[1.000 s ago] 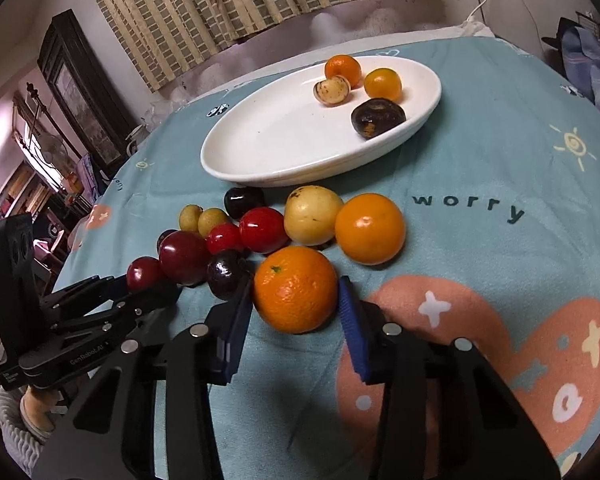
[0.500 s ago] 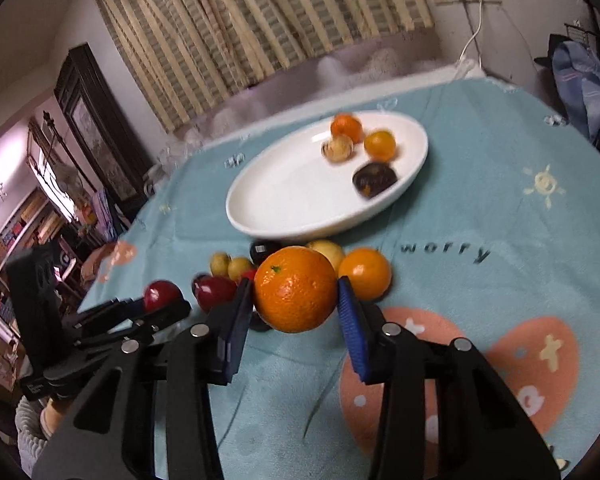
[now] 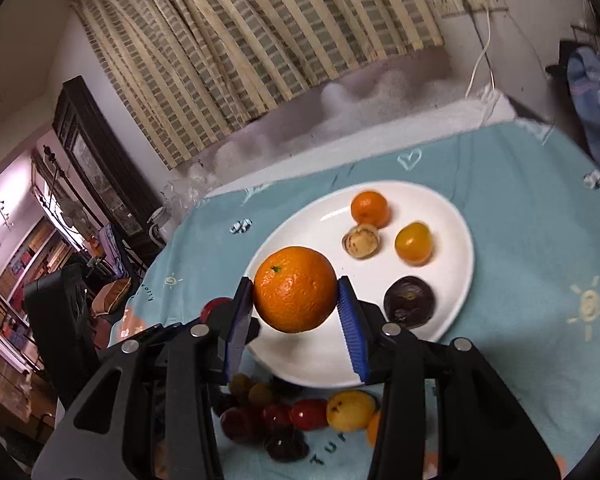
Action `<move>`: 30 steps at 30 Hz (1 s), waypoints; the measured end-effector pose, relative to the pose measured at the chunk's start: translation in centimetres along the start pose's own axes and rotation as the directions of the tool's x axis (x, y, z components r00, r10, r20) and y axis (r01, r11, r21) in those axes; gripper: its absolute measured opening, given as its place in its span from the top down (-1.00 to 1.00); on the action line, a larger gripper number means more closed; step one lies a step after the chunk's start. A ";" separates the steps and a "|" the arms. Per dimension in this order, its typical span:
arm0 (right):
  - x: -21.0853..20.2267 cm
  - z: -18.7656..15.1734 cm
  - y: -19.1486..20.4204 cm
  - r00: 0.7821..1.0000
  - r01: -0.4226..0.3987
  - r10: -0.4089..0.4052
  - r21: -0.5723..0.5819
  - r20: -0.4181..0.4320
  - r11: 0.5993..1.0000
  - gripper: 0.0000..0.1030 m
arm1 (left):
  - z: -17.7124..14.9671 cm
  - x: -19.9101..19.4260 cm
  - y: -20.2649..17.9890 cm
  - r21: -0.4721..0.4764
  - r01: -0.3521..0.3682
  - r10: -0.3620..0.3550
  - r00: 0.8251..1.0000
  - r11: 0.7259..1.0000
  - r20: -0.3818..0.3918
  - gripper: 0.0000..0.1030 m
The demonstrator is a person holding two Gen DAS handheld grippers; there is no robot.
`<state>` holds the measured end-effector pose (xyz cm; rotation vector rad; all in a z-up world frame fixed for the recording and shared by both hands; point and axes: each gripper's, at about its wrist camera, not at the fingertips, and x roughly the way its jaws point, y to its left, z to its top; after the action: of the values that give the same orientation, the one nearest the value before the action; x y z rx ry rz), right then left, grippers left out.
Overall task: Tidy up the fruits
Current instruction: 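Carry the red apple to the plate with the left tool while the right tool places an orange there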
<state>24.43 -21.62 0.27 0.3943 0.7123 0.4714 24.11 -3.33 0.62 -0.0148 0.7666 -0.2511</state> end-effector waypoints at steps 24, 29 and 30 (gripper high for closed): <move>-8.7 -8.0 -0.4 0.994 0.101 -0.098 -0.045 0.055 0.994 -0.88 | -10.0 -7.1 2.8 -0.060 -0.156 0.158 0.987 0.986 0.025 -0.82; -7.9 -7.4 -3.5 0.999 0.040 -0.041 0.154 0.003 0.987 -0.88 | -10.2 -6.9 1.8 -0.016 -0.151 0.152 0.988 0.988 0.037 -0.87; -7.8 -7.4 -3.8 0.999 0.033 -0.032 0.176 -0.005 0.984 -0.88 | -10.2 -6.8 1.7 -0.010 -0.148 0.149 0.988 0.989 0.038 -0.90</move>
<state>15.14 -27.60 -2.58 0.5470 0.7639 0.3794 12.75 0.67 -2.29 0.0306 0.7268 -0.1060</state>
